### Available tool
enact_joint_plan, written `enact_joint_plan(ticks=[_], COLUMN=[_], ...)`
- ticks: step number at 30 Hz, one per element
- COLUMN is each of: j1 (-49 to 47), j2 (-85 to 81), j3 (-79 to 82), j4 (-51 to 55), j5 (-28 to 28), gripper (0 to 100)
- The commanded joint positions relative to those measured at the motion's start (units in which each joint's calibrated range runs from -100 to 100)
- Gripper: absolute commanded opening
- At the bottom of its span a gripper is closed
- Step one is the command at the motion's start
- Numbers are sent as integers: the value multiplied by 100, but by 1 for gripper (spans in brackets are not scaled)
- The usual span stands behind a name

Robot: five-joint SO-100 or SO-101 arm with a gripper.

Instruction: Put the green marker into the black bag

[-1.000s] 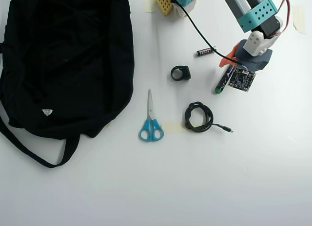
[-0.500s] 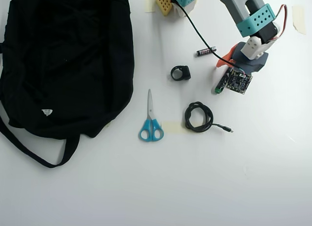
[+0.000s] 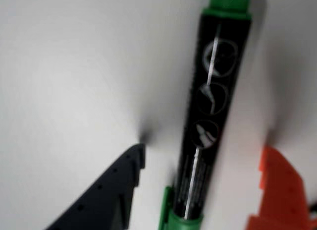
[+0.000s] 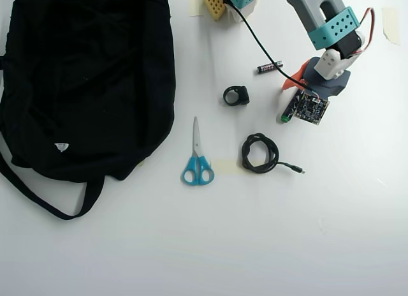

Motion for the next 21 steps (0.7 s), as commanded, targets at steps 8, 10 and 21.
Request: enact_joint_plan(ticks=[8, 10, 21], j1=[97, 105, 105], j2=[120, 120, 120], j3=[-62, -71, -53], j4=[-64, -64, -38], j5=[3, 3, 9], gripper=[27, 23, 15])
